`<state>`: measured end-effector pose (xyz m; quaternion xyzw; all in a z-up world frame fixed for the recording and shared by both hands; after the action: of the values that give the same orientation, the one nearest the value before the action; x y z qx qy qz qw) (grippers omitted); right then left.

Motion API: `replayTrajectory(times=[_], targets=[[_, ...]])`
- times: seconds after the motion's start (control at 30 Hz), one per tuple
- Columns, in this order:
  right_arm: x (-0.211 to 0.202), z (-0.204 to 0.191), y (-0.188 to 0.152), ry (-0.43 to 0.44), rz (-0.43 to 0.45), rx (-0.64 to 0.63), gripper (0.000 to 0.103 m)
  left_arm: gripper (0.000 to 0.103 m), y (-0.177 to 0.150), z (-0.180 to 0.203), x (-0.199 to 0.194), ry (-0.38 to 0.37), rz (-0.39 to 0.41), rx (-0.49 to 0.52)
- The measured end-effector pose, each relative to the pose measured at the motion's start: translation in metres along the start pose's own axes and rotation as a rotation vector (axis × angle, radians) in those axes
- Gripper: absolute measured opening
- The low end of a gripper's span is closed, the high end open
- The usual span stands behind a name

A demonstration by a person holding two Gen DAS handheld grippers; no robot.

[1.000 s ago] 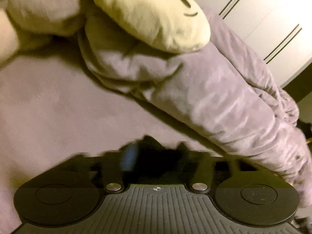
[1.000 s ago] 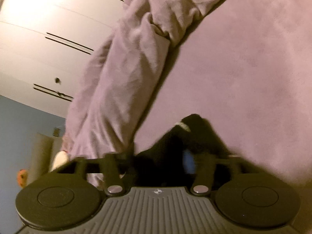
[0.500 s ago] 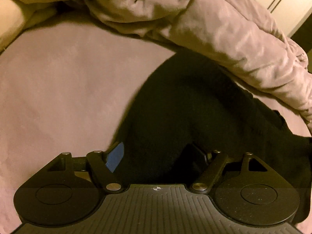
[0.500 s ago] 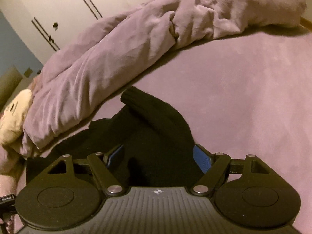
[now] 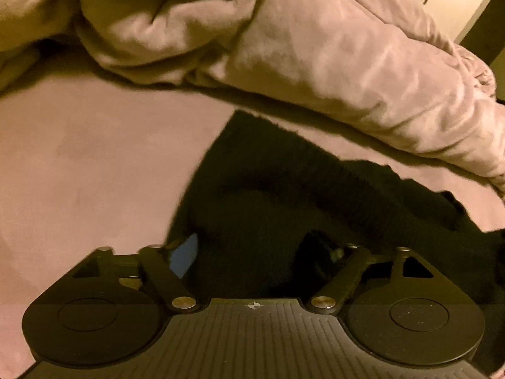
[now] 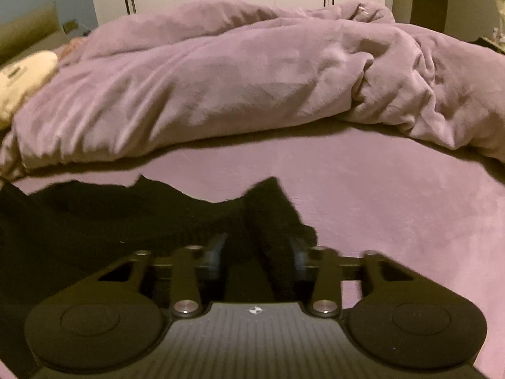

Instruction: Fold small clothes

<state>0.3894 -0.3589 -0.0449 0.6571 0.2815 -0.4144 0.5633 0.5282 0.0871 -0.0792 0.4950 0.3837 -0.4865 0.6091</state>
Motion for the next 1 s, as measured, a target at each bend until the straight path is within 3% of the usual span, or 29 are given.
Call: replayTrajectory(times=[0.07,0.17,0.27,0.43,0.5,0.6,0.7,0.77,0.83,0.87,0.93,1.0], targets=[[0.000,0.000,0.002,-0.031,0.003,-0.007,0.012,0.050,0.001,0.006,0.001,0.033,0.022,0.031],[-0.006,-0.001,0.002,-0.048,0.028,-0.023,0.010,0.027,0.002,0.008,-0.001,0.083,0.061,0.046],[-0.013,-0.001,0.006,-0.068,0.070,-0.005,0.009,0.014,0.004,0.003,-0.009,0.087,0.110,0.006],[-0.022,0.008,0.020,-0.094,0.151,0.073,0.009,0.002,0.012,-0.004,-0.025,0.121,0.234,-0.076],[-0.019,0.010,0.022,-0.119,0.167,0.099,0.010,0.002,0.017,-0.006,-0.026,0.169,0.246,-0.100],[-0.005,0.010,0.021,-0.182,0.104,0.104,0.020,0.005,0.015,0.001,-0.025,0.077,0.178,-0.050],[-0.013,0.000,0.016,-0.190,0.137,0.103,0.023,0.015,0.003,0.023,-0.031,0.087,0.171,0.051],[-0.021,-0.015,0.014,-0.138,0.162,0.054,0.023,0.035,-0.008,0.038,-0.036,0.057,0.156,0.117],[-0.023,-0.040,0.015,-0.021,0.147,-0.065,0.033,0.045,-0.021,0.046,-0.039,0.040,0.150,0.138],[-0.022,-0.056,0.015,0.044,0.123,-0.139,0.037,0.046,-0.027,0.047,-0.039,0.037,0.145,0.144],[-0.017,-0.087,0.013,0.116,0.090,-0.280,0.062,0.049,-0.039,0.046,-0.035,0.042,0.098,0.141],[-0.010,-0.115,0.011,0.167,0.064,-0.392,0.066,0.050,-0.050,0.044,-0.028,0.063,0.058,0.145]])
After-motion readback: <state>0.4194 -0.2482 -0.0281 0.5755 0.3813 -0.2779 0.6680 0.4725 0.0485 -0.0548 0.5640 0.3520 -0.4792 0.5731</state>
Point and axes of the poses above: each gripper's, at about its wrist camera, not at the fingertips, and x roughly the way its jaws point, z to its right, y to its top, the point moved 2 cm from there along x, roughly the way its jaws point, and after that the axes turned 15 degrees about -z, right-handed, at the moved point
